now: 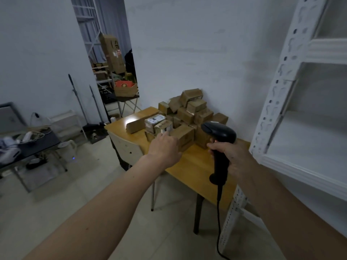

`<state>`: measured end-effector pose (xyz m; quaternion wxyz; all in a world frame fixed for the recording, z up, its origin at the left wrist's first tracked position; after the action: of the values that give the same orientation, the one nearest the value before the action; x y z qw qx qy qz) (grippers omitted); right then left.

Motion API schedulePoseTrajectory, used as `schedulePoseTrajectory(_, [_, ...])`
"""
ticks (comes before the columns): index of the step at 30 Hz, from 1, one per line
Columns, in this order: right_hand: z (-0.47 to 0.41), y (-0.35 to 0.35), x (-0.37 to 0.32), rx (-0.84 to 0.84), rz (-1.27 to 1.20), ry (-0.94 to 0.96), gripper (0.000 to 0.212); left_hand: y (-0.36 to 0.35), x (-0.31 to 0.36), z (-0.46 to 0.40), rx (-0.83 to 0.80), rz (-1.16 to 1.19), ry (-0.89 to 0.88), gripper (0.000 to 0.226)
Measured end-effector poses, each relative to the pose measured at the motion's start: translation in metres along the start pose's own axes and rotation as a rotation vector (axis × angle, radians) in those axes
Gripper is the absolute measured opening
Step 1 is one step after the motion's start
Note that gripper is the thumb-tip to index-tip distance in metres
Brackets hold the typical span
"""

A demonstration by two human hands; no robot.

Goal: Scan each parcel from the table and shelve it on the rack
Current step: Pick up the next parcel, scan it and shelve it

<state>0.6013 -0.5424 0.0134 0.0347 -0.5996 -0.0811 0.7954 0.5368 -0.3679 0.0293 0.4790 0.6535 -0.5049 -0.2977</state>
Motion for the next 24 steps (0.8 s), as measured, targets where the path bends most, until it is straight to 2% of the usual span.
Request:
schedulePoseTrajectory(10, [-0.061,-0.075,0.036,-0.004,0.055,-0.074,0.015,-0.049,-0.066,-0.047,-0.091,-0.023,0.055,0.045])
schedulePoseTrajectory(24, [-0.201,-0.163,0.066,0.023,0.155,-0.153,0.014,-0.158,-0.124,-0.186,-0.222,0.002,0.125,0.053])
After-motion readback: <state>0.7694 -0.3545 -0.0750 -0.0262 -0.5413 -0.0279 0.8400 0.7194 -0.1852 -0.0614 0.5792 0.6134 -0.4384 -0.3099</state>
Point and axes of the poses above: each hand's wrist, its own z-axis away from the middle knuckle, its own y-axis out of the back of the hand, x = y × z, the point moved 5 cm from there along -z, towards the middle knuckle, and after that the axes turned 13 degrees about x, right-handed, at the moved point
